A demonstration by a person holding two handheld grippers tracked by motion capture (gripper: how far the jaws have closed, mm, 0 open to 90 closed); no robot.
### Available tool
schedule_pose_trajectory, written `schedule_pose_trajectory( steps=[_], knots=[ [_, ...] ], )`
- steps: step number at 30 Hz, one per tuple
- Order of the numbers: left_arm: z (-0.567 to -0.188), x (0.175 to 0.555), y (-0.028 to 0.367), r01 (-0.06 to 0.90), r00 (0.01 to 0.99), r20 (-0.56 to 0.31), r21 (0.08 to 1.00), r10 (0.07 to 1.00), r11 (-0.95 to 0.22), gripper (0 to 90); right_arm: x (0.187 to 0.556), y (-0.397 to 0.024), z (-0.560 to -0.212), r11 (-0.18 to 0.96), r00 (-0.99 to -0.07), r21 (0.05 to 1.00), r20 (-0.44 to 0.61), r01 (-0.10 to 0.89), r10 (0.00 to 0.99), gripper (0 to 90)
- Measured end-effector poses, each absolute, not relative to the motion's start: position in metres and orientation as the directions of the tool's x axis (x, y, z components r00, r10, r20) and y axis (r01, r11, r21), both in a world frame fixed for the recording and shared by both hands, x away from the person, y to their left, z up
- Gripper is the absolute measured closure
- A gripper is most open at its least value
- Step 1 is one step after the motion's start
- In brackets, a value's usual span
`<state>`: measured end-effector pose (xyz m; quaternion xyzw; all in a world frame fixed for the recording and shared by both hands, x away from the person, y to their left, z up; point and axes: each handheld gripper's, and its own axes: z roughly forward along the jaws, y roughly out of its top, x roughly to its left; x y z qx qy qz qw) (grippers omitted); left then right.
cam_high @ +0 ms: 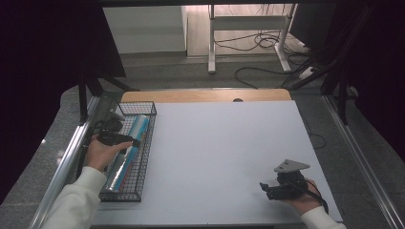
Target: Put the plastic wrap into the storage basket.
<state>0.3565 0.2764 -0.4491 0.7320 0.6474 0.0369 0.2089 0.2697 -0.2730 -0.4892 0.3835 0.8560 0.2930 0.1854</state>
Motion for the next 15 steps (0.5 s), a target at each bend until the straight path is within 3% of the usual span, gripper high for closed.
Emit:
schedule_pose_trajectory(
  steps=[5,10,15],
  knots=[
    [-0.425,0.330,0.269,0.853,0.260,-0.278,0.514,0.925,-0.086,15.8,0.271,-0.276,-0.489,0.531,-0.642,0.651,-0.087,0.542,0.762,16.8],
    [-0.414,0.302,0.256,0.798,0.364,-0.268,0.583,0.892,-0.151,16.6,0.271,-0.275,-0.487,0.535,-0.664,0.673,-0.087,0.510,0.743,16.8],
    [-0.427,0.273,0.240,0.764,0.445,-0.290,0.617,0.847,-0.190,17.7,0.266,-0.273,-0.485,0.539,-0.689,0.687,-0.077,0.487,0.721,16.7]
  ],
)
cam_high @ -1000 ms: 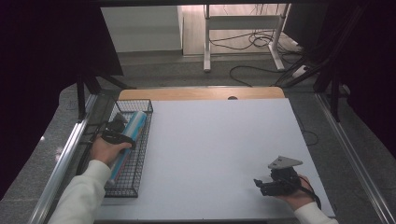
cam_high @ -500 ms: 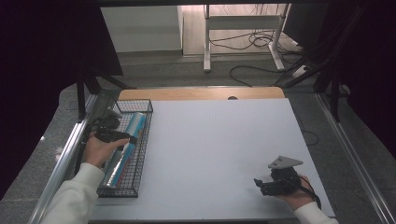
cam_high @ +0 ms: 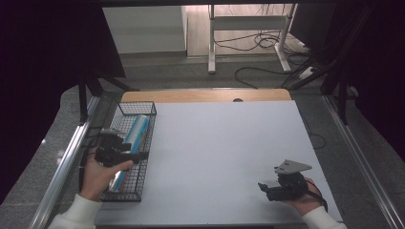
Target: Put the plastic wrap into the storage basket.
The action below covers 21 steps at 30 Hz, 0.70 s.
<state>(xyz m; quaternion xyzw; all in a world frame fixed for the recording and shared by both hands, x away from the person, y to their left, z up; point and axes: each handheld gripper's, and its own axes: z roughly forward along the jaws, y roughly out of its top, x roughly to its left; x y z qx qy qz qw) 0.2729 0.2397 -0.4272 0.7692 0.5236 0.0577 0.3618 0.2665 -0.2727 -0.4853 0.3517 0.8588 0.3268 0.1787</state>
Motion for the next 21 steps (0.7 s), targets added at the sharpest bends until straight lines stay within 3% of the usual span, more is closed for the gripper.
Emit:
schedule_pose_trajectory(
  steps=[3,13,21],
  knots=[
    [-0.440,0.259,0.229,0.751,0.483,-0.314,0.628,0.817,-0.203,18.5,0.263,-0.270,-0.482,0.536,-0.694,0.698,-0.076,0.476,0.715,16.7],
    [-0.464,0.212,0.189,0.692,0.607,-0.260,0.638,0.751,-0.338,20.2,0.259,-0.261,-0.482,0.564,-0.716,0.688,-0.092,0.456,0.692,16.6],
    [-0.470,0.209,0.174,0.666,0.648,-0.210,0.623,0.732,-0.410,20.0,0.259,-0.261,-0.483,0.569,-0.716,0.684,-0.097,0.457,0.691,16.6]
  ],
)
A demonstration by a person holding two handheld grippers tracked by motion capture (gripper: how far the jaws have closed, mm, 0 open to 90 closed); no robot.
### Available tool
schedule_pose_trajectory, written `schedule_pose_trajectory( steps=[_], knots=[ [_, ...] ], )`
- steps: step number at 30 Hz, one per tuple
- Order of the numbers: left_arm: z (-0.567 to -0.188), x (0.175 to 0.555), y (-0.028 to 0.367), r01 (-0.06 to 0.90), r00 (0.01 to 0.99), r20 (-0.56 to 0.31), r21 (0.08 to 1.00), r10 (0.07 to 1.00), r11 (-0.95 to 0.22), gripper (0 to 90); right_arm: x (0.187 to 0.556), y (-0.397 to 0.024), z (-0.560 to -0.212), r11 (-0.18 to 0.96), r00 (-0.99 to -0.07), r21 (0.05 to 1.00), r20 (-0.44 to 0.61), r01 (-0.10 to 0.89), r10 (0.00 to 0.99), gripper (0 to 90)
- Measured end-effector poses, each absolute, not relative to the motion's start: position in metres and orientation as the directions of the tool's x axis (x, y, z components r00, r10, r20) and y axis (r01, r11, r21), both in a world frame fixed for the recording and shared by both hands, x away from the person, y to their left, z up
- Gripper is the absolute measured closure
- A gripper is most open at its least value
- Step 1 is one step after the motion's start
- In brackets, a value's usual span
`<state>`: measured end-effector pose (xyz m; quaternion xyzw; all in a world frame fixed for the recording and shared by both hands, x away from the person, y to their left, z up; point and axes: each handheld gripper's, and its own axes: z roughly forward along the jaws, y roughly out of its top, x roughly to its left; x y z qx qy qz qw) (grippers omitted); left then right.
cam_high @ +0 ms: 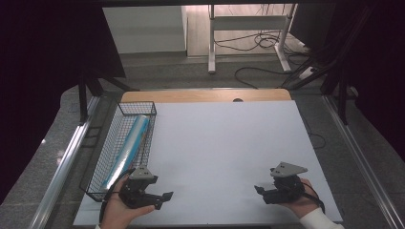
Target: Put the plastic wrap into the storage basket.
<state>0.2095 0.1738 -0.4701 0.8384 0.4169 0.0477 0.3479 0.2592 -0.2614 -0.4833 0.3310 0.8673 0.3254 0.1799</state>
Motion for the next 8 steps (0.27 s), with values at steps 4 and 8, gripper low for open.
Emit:
schedule_pose_trajectory(
  steps=[4,8],
  knots=[
    [-0.4716,0.2126,0.1749,0.671,0.647,-0.216,0.618,0.732,-0.410,19.6,0.2598,-0.2627,-0.4839,0.567,-0.713,0.684,-0.097,0.459,0.694,16.6],
    [-0.4703,0.2149,0.1746,0.667,0.652,-0.220,0.623,0.726,-0.410,19.0,0.2618,-0.2662,-0.4846,0.540,-0.699,0.696,-0.075,0.474,0.711,16.6]
  ],
)
